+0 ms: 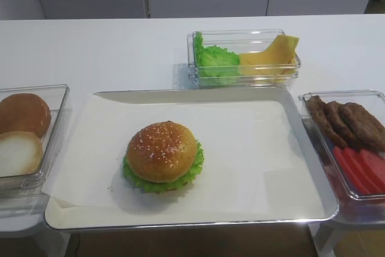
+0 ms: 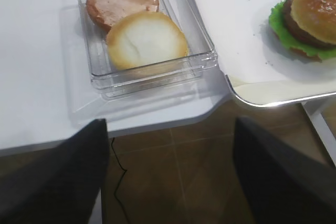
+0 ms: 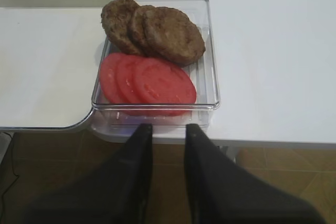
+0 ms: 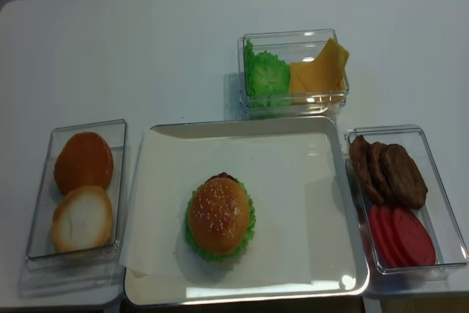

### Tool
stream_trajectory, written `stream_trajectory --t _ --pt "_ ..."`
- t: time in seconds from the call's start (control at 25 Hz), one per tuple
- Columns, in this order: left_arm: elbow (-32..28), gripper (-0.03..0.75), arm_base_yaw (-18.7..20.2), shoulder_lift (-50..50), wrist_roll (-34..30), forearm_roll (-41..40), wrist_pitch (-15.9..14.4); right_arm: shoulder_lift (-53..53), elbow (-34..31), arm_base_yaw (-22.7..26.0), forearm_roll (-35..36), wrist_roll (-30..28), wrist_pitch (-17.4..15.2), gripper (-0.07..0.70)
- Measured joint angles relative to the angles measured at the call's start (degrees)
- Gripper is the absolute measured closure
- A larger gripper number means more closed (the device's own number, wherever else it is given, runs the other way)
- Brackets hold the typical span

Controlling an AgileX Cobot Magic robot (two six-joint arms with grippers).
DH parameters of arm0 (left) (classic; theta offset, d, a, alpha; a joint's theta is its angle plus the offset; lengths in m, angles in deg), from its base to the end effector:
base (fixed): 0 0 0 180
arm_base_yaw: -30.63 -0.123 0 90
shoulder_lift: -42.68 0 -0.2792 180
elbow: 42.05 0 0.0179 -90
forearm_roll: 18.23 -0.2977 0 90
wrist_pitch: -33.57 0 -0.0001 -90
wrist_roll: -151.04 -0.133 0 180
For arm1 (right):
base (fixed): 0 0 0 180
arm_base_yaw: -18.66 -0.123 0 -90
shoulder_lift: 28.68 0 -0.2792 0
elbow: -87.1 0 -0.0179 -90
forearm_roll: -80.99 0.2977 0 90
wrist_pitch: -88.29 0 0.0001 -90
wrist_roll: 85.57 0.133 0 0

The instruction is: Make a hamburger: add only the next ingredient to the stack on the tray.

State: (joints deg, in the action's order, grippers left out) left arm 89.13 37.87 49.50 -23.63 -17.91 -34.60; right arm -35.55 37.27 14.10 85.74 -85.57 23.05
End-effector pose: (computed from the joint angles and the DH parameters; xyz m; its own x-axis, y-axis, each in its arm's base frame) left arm 0.0682 -0.0094 0.2649 -0.5619 -0.0243 -0.8269 0.0773 0.9936 -0.0818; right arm 0.0733 0.0159 0.2647 -0.5309 -0.0076 -0.8474 -0.1245 0.9898 0.0692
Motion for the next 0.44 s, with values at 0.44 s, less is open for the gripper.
stream_trajectory --t 0.44 --pt "0.0 0.171 0.0 0.0 0.0 0.0 0.1 0.0 0.0 0.0 0.0 0.0 0.0 0.451"
